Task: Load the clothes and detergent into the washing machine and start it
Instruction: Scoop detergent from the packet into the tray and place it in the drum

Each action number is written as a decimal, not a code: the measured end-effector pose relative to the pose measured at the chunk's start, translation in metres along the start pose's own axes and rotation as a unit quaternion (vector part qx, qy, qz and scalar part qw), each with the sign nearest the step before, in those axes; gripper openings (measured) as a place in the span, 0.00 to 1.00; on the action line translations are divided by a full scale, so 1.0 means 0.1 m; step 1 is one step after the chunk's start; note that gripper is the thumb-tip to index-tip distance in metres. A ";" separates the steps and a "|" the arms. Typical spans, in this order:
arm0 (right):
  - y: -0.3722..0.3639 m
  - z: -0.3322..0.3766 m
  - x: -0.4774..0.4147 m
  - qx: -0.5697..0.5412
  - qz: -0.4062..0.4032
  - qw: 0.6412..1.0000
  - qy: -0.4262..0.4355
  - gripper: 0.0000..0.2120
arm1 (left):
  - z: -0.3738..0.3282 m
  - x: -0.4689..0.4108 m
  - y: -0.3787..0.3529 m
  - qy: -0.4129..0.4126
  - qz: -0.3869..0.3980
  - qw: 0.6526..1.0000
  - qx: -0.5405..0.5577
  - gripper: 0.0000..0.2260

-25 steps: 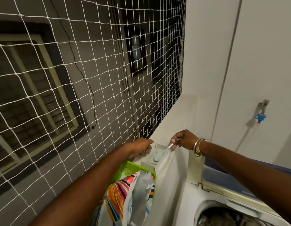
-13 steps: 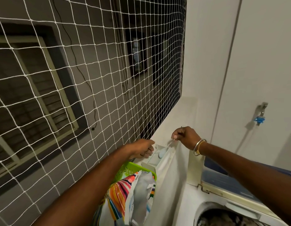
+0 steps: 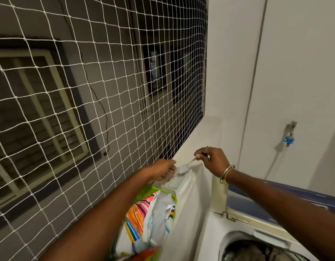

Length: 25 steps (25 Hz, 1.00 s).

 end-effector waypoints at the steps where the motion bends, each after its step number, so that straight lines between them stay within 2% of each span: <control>1: 0.07 -0.01 0.03 -0.021 -0.018 0.999 -0.031 0.06 | -0.03 0.05 0.01 -0.012 -0.005 1.000 0.001 0.15; 4: 0.28 -0.01 0.15 -0.083 -0.050 0.990 -0.104 0.07 | -0.10 0.26 0.09 -0.049 -0.018 0.999 0.007 0.16; 7: 0.45 0.17 0.36 -0.176 -0.033 0.972 -0.155 0.07 | -0.10 0.58 0.13 -0.080 -0.011 0.997 0.014 0.18; 10: 0.57 0.50 0.65 -0.247 -0.006 0.952 -0.181 0.06 | -0.07 0.87 0.09 -0.100 0.000 0.995 0.029 0.21; 15: 0.55 0.90 1.04 -0.278 0.033 0.938 -0.202 0.06 | -0.02 1.19 0.02 -0.161 0.003 0.987 -0.007 0.23; 21: 0.19 1.25 1.24 -0.260 0.054 0.951 -0.156 0.04 | 0.00 1.53 0.05 -0.171 -0.004 0.985 -0.004 0.24; 25: -0.11 1.53 1.31 -0.092 0.055 0.994 -0.025 0.06 | 0.00 1.68 0.05 -0.176 -0.010 0.984 0.024 0.23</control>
Point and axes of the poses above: each hand's wrist, its own x-axis away from the middle knuckle, its own y-axis out of the back of the hand, z = x × y, the point moved 6 cm from there along -x, towards the middle knuckle, and after that the axes turned 1 degree about -z, right-handed, at the moved point
